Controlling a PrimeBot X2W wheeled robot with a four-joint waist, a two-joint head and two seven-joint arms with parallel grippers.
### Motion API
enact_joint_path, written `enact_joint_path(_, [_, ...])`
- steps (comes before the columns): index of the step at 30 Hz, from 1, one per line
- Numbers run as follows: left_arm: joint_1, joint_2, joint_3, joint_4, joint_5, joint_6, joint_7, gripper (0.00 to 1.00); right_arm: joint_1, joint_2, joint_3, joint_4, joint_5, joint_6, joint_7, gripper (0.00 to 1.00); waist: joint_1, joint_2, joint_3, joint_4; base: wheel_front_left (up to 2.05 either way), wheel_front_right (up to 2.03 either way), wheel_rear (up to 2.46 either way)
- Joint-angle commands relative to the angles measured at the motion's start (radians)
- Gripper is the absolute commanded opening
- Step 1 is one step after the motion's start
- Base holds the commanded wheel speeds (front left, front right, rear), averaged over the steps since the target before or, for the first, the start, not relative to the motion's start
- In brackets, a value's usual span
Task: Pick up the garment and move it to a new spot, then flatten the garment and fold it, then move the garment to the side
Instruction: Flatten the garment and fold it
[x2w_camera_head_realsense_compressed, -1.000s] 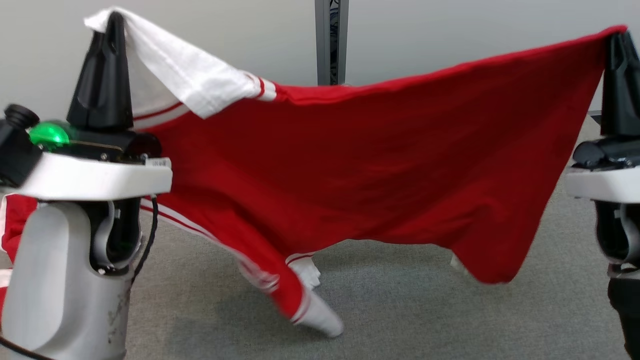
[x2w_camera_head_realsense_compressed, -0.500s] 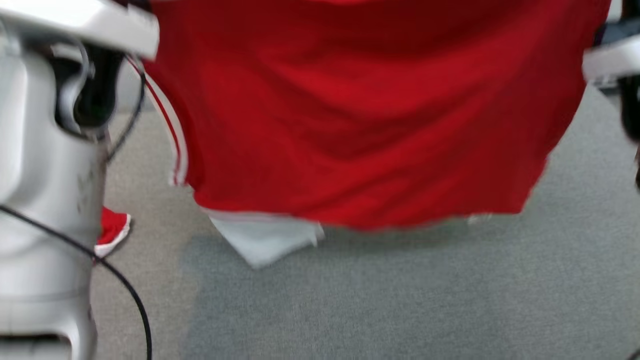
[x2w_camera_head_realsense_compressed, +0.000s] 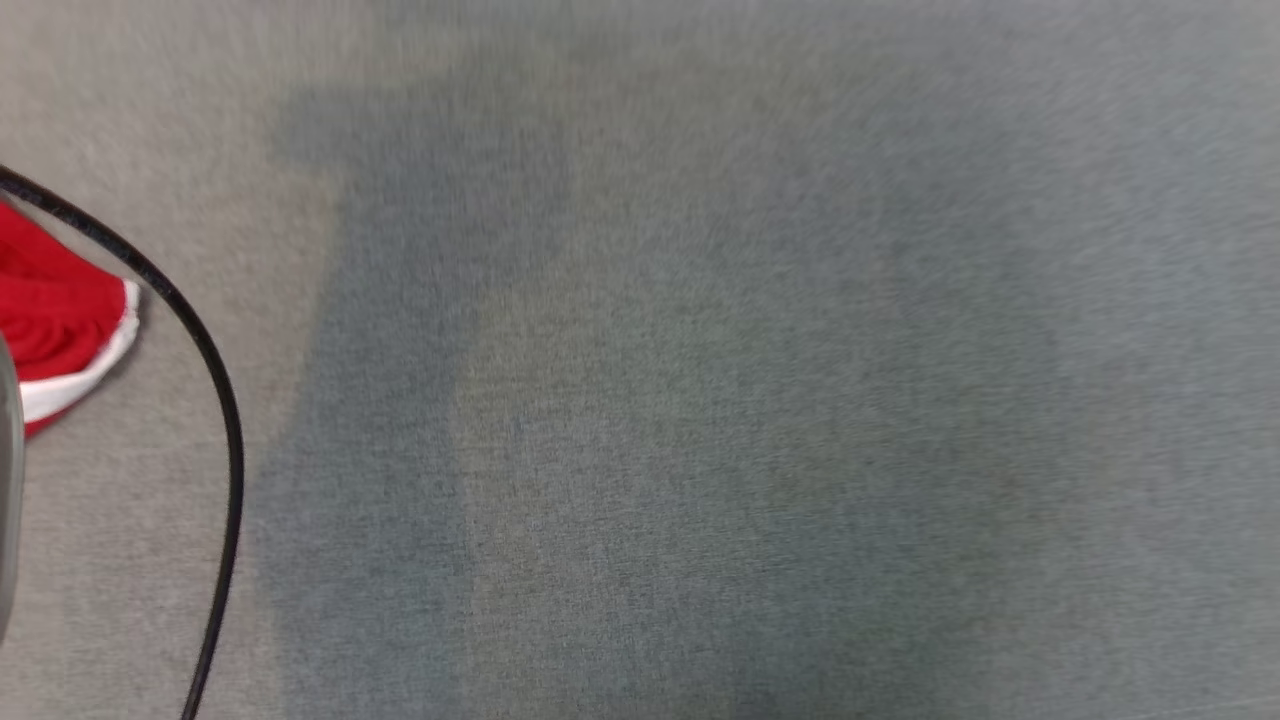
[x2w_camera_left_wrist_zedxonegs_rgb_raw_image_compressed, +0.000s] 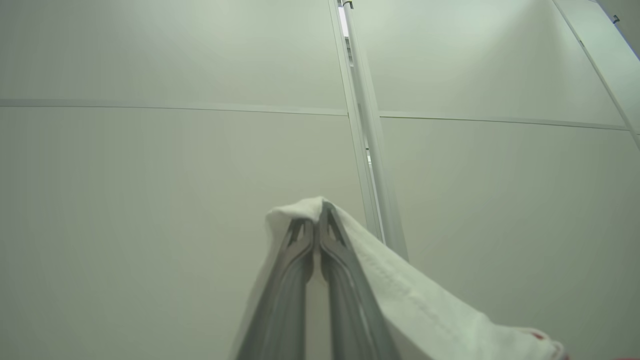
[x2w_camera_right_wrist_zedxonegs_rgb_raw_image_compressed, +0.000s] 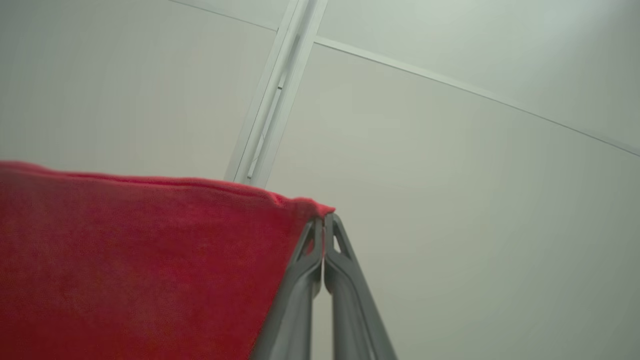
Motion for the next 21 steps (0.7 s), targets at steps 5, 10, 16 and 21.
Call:
enact_joint_path(5, [0.093,-0.042,0.060,-0.139,0.059,-0.041,-0.003,0.00,-0.004,-0.022,-0.020,0.029,-0.038,0.000,0.000,0.00,0.0000,0.0000,0.244,0.047,0.00,0.00,0.00])
enact_joint_path(10, [0.266,-0.076,0.116,-0.207,0.052,-0.091,-0.004,0.00,0.094,-0.030,-0.045,0.018,-0.019,0.000,0.000,0.00,0.0000,0.0000,0.283,0.075,0.00,0.00,0.00])
enact_joint_path(16, [0.526,-0.098,0.083,-0.312,0.016,-0.108,-0.004,0.00,0.302,-0.035,-0.050,-0.051,0.044,0.000,-0.001,0.00,0.0000,0.0000,0.230,0.087,0.00,0.00,0.00])
enact_joint_path(21, [0.836,-0.031,0.003,-0.451,-0.069,-0.107,-0.004,0.00,0.570,-0.022,-0.045,-0.141,0.115,0.000,-0.001,0.00,0.0000,0.0000,0.119,0.067,0.00,0.00,0.00])
